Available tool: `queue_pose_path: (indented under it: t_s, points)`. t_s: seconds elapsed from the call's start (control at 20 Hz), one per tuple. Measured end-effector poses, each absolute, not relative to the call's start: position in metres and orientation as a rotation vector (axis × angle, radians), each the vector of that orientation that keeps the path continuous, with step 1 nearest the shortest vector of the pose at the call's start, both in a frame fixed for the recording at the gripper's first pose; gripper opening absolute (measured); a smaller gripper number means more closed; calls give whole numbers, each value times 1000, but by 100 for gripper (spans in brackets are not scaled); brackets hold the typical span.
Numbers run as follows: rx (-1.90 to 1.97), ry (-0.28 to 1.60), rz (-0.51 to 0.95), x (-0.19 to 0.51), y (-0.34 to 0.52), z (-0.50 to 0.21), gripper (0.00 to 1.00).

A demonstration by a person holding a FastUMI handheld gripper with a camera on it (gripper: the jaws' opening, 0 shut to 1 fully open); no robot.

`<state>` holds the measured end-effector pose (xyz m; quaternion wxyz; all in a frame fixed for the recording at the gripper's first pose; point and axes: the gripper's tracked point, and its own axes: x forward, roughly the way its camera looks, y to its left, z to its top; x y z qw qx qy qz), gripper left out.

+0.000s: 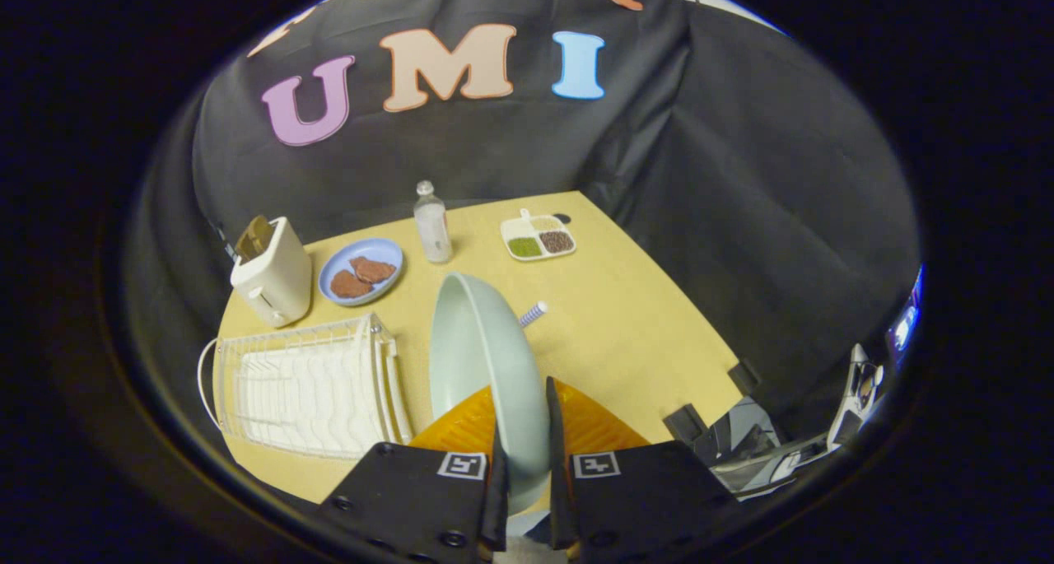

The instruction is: Take the plate from the dish rack, then take the spoon from the basket and place it into the plate.

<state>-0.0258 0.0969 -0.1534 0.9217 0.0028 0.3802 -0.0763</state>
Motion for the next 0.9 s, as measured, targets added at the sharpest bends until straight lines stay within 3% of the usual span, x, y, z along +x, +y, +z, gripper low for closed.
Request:
queue_pose_path:
  t_s: [0.6,0.9]
  points:
    - [254,921,122,-33,93,-264,24]
    - [357,986,142,-28,83,-306,23]
